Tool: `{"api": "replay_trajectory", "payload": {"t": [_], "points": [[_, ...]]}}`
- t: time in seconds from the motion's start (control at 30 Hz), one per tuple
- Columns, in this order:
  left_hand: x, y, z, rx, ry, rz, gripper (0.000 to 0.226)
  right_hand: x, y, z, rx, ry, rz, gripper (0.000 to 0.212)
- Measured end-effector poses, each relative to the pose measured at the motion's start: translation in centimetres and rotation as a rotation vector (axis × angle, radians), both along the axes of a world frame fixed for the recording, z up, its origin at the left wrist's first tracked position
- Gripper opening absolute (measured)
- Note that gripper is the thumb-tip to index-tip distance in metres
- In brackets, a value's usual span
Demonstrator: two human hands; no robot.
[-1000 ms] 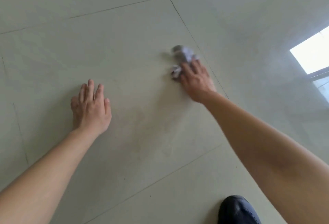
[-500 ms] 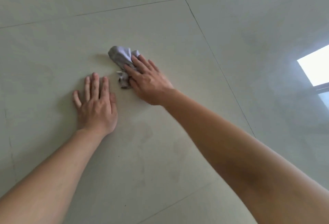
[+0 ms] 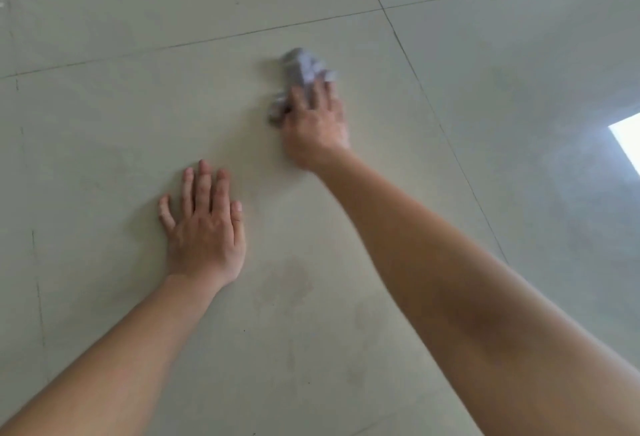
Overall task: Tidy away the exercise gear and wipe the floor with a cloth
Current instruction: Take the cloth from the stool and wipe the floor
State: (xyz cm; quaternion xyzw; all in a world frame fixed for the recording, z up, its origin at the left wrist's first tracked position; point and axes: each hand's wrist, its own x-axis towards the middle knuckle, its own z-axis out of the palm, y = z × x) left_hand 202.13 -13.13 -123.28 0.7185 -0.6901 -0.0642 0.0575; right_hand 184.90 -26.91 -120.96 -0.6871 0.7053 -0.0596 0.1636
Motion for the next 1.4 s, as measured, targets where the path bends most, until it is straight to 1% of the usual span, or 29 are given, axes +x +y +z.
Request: {"api": "replay_trajectory", "payload": {"t": [0.07,0.1,0.13,0.17,0.23,0.3,0.4,0.47,0.53,0.57,0.63,0.8,0.9,0.97,1.0,1.03,1.13,1.2,1.23,1.3,1.4], "points": [[0.1,-0.2,0.1,-0.019,-0.008,0.006,0.056,3.5,1.5,0.6,0.026,0.005,0.339,0.059],[0.1,-0.4,0.3,-0.038,-0.027,-0.002,0.054,3.7,1.8,0.8,0.039,0.020,0.448,0.057],[0.1,-0.8,0.5,-0.065,-0.051,-0.007,0.052,2.9,1.7,0.9,0.039,0.024,0.503,0.056],[-0.1,-1.3,0.8,-0.088,-0.063,0.002,0.049,1.4,1.1,0.9,0.026,0.029,0.496,0.054],[-1.1,-2.5,1.1,-0.088,-0.039,0.070,0.050,-2.9,-0.9,0.6,0.008,0.050,0.340,0.054],[-2.0,-3.0,1.1,-0.070,-0.009,0.132,0.061,-8.1,-3.0,0.4,0.012,0.087,0.068,0.055],[-2.3,-3.2,0.2,-0.025,0.015,0.123,0.073,-14.6,-5.9,0.1,0.036,0.112,-0.331,0.057],[-2.0,-3.3,0.0,-0.012,-0.007,0.091,0.073,-15.8,-7.6,0.0,0.047,0.076,-0.473,0.058],[-1.9,-3.4,-0.1,0.001,-0.041,0.078,0.071,-14.0,-9.1,-0.3,0.022,0.042,-0.505,0.058],[-2.0,-3.5,-0.1,0.015,-0.056,0.078,0.071,-12.1,-9.6,-0.4,0.007,0.041,-0.463,0.058],[-2.1,-3.5,0.0,0.041,-0.073,0.069,0.071,-7.0,-9.9,-0.6,-0.029,0.045,-0.274,0.057],[-1.9,-3.6,0.3,0.069,-0.083,0.072,0.070,7.4,-6.8,-0.4,-0.030,-0.014,0.373,0.062],[-2.0,-3.6,0.5,0.081,-0.100,0.068,0.068,10.3,-5.6,-0.4,-0.027,0.059,0.639,0.057],[-2.0,-3.6,0.6,0.074,-0.098,0.065,0.069,9.0,-7.2,-0.1,-0.034,0.085,0.703,0.055],[-2.0,-3.6,0.6,0.068,-0.096,0.064,0.069,7.4,-8.8,-0.2,-0.026,0.077,0.661,0.055],[-2.0,-3.6,0.6,0.065,-0.096,0.063,0.070,5.3,-10.6,-0.3,-0.021,0.065,0.564,0.055],[-1.9,-3.5,0.4,0.068,-0.094,0.067,0.070,-4.5,-15.3,-0.7,-0.045,0.106,0.088,0.054],[-2.0,-3.5,0.2,0.066,-0.092,0.068,0.070,-11.3,-15.8,-0.6,0.007,0.116,-0.212,0.055],[-2.0,-3.6,0.2,0.068,-0.092,0.069,0.070,-13.8,-15.3,-0.4,0.049,0.104,-0.312,0.055],[-1.9,-3.6,0.2,0.074,-0.092,0.066,0.070,-15.4,-13.4,-0.1,0.070,0.101,-0.385,0.058],[-1.9,-3.5,0.2,0.085,-0.084,0.062,0.070,-12.0,-8.7,-0.2,-0.010,0.057,-0.330,0.059]]}}
